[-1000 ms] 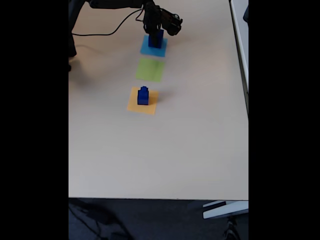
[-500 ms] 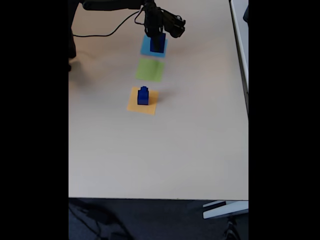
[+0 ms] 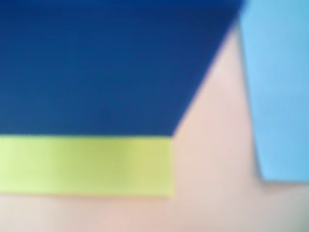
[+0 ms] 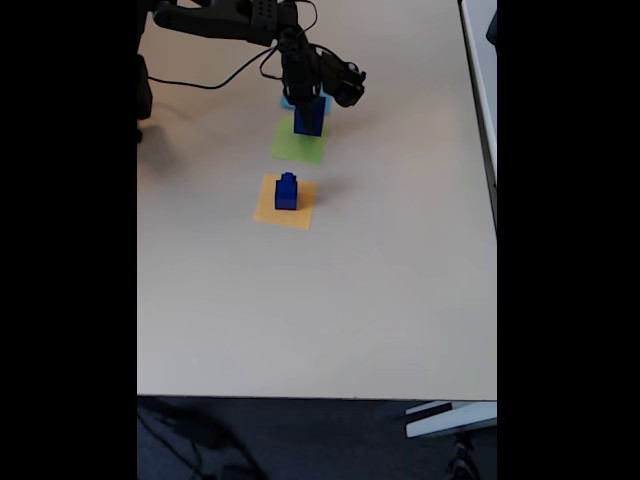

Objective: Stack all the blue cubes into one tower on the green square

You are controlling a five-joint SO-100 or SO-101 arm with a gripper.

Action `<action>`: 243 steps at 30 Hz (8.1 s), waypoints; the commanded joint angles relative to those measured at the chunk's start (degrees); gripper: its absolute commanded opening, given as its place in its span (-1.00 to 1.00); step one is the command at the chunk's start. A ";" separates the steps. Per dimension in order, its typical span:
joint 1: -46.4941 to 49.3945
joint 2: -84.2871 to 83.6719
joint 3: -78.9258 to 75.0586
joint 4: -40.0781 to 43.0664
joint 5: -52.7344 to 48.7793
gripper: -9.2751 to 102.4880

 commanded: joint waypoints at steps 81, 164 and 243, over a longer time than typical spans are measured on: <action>16.88 5.54 -22.50 6.42 -27.95 -0.18; 25.66 6.24 -10.81 16.61 -30.59 -0.44; 26.10 3.60 -17.40 17.23 -32.52 -0.49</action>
